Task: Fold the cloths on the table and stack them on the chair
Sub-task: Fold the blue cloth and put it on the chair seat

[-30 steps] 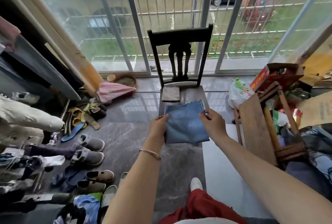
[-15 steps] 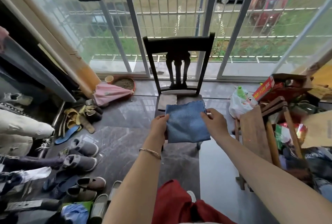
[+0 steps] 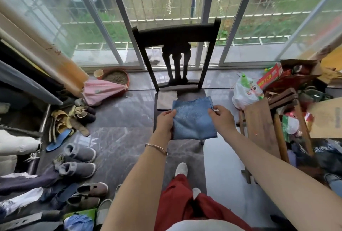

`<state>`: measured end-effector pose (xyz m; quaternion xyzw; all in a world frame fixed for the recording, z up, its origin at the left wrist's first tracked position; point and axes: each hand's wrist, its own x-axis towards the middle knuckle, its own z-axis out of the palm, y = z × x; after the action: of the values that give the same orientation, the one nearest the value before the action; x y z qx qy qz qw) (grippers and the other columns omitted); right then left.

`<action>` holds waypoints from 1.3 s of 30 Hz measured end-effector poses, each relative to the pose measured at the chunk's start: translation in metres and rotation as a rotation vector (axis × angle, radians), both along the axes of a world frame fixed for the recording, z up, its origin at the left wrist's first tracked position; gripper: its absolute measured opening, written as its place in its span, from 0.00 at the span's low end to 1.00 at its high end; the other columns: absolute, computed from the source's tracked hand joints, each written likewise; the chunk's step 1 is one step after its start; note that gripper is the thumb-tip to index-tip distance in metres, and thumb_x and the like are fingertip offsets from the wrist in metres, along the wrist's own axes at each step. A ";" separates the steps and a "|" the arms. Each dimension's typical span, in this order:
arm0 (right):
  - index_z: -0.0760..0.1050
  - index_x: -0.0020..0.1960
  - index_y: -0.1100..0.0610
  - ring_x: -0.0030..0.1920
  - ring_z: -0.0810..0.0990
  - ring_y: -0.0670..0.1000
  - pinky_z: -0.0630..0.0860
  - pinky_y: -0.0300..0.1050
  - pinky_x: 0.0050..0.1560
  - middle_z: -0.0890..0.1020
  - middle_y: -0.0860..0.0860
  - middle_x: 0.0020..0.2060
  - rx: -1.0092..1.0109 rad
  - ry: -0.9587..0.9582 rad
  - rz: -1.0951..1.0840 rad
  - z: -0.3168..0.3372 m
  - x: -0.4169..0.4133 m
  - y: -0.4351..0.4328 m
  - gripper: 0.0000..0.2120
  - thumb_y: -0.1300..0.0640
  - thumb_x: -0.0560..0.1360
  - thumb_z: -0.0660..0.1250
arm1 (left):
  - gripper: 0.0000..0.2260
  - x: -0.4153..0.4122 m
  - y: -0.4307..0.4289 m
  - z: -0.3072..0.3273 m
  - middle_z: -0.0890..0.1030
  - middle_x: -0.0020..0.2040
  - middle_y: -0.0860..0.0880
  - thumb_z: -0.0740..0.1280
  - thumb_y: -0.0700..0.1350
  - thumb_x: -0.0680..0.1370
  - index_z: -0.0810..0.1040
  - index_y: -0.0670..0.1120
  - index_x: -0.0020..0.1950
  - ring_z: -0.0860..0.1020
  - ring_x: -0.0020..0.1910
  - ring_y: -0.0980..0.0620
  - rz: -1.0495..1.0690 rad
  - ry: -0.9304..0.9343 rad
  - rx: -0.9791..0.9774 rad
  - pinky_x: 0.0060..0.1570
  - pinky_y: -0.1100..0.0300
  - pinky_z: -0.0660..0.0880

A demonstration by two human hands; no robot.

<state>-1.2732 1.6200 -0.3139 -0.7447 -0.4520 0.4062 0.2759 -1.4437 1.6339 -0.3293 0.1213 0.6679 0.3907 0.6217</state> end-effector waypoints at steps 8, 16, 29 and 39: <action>0.75 0.55 0.60 0.47 0.74 0.51 0.68 0.43 0.48 0.78 0.50 0.46 -0.066 0.028 -0.064 -0.037 0.000 0.050 0.11 0.57 0.77 0.62 | 0.03 -0.002 0.058 -0.035 0.79 0.47 0.44 0.67 0.42 0.77 0.75 0.43 0.47 0.76 0.47 0.46 -0.115 0.062 -0.031 0.55 0.52 0.75; 0.75 0.54 0.60 0.47 0.75 0.51 0.67 0.42 0.47 0.79 0.52 0.47 -0.114 0.005 -0.049 -0.086 0.014 0.097 0.09 0.57 0.77 0.62 | 0.08 0.010 0.107 -0.087 0.78 0.47 0.47 0.66 0.43 0.77 0.76 0.42 0.55 0.75 0.47 0.50 -0.158 0.122 -0.062 0.52 0.57 0.73; 0.74 0.59 0.59 0.52 0.77 0.55 0.66 0.39 0.50 0.81 0.57 0.55 -0.210 -0.057 0.071 -0.225 0.041 0.161 0.11 0.58 0.78 0.61 | 0.11 0.040 0.153 -0.232 0.81 0.50 0.43 0.68 0.44 0.76 0.77 0.40 0.55 0.77 0.47 0.49 -0.099 0.181 -0.099 0.53 0.54 0.76; 0.74 0.60 0.58 0.57 0.77 0.57 0.69 0.43 0.53 0.81 0.55 0.56 -0.303 -0.118 0.090 -0.309 0.054 0.177 0.12 0.57 0.78 0.60 | 0.06 0.061 0.165 -0.322 0.80 0.52 0.47 0.67 0.46 0.76 0.76 0.47 0.51 0.77 0.51 0.50 -0.193 0.292 -0.159 0.58 0.52 0.75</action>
<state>-1.2191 1.7974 -0.6224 -0.7794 -0.4339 0.4372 0.1148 -1.3823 1.7986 -0.6509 0.1904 0.7652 0.2535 0.5603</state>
